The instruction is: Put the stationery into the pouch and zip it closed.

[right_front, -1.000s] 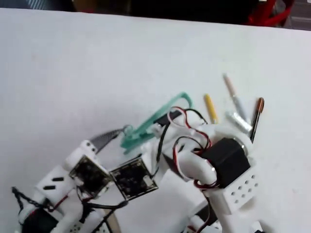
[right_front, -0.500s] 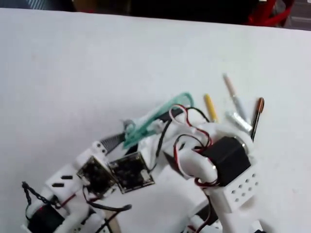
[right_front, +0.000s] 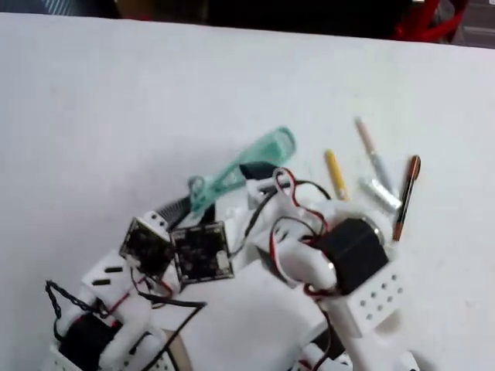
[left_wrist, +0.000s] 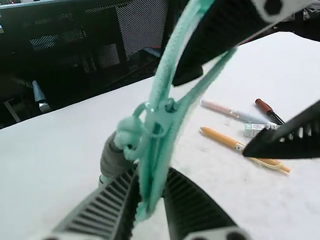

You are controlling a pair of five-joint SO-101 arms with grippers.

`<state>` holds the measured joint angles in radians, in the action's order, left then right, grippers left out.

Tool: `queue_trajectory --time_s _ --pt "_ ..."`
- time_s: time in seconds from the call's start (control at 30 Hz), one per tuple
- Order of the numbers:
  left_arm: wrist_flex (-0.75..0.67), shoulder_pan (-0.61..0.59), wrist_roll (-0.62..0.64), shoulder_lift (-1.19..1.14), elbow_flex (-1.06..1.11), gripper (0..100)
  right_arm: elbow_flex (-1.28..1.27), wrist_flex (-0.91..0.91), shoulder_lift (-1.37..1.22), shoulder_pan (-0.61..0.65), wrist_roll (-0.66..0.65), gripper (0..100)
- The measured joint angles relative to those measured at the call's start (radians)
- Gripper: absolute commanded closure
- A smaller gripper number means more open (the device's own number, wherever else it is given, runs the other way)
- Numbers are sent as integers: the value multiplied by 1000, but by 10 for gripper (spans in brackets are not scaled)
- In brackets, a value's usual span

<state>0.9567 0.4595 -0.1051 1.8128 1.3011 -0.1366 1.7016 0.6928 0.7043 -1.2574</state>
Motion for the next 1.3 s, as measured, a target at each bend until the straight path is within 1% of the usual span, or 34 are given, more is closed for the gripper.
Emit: queue_trajectory --time_s 0.13,0.27,0.4,0.47,0.53,0.63,0.7,0.87,1.0,1.07,1.17,1.23,1.3 --pt "-3 -5 3 6 -2 977 5 5 101 64 8 728" --pt "-15 -18 6 3 0 977 84 9 229 114 25 774" --pt "-18 -20 12 3 0 977 158 9 216 80 98 796" --pt "-34 -20 48 3 0 976 195 -8 215 38 147 801" --pt "-51 -20 92 3 8 976 235 -52 204 -2 235 802" --pt "-55 -15 110 3 9 976 281 -133 173 -100 393 800" --pt "-57 -9 114 3 9 976 296 -157 153 -172 486 800" --pt "-57 61 98 3 9 976 299 -163 87 -344 631 800" --pt "-57 117 97 -20 5 976 299 -140 43 -514 767 800" --pt "-58 141 97 -78 -20 978 301 -121 -3 -608 802 800" --pt "-58 152 95 -253 -120 978 299 -92 -127 -729 813 800" --pt "-58 155 95 -376 -193 978 299 -74 -210 -789 813 800" --pt "-74 155 95 -459 -232 978 299 -61 -296 -819 813 800"
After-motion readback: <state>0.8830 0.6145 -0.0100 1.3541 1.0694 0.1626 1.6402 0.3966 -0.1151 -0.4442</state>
